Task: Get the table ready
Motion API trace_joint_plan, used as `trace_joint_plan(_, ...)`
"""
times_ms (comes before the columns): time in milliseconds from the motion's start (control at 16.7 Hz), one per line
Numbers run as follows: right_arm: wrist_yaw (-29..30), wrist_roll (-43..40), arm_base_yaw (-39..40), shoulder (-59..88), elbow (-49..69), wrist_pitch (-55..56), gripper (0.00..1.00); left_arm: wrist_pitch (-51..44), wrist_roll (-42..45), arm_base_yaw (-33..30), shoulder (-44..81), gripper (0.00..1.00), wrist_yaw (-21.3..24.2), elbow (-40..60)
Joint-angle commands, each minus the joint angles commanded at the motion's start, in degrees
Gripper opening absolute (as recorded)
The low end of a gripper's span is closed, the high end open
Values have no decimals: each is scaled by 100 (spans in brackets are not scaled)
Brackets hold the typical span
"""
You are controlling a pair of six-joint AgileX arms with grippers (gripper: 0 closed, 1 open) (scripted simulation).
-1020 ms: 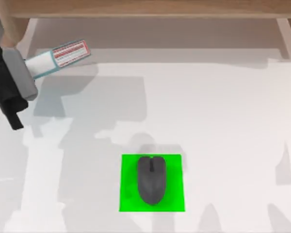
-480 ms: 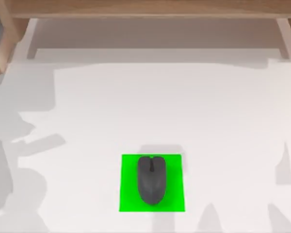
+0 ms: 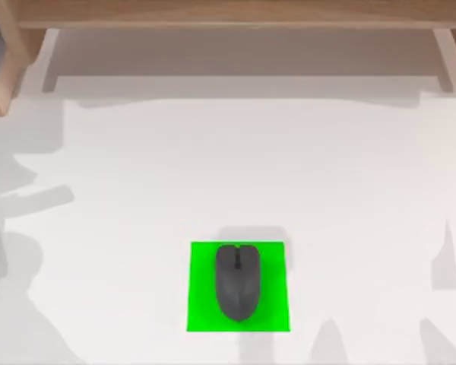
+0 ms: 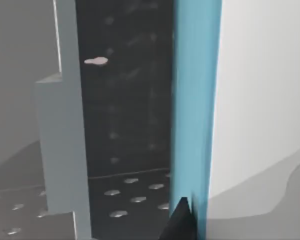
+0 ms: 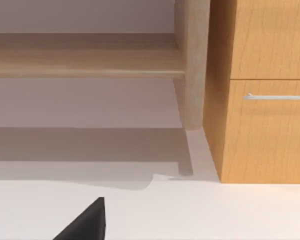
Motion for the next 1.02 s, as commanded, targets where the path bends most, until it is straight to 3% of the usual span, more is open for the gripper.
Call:
trace_joint_plan(900,0,0,0,0,0,0,100,-66,-81,-228,524,0,-208,632)
trace_joint_plan(1020,0,0,0,0,0,0,100,-66,-81,-228,524,15,-208,632)
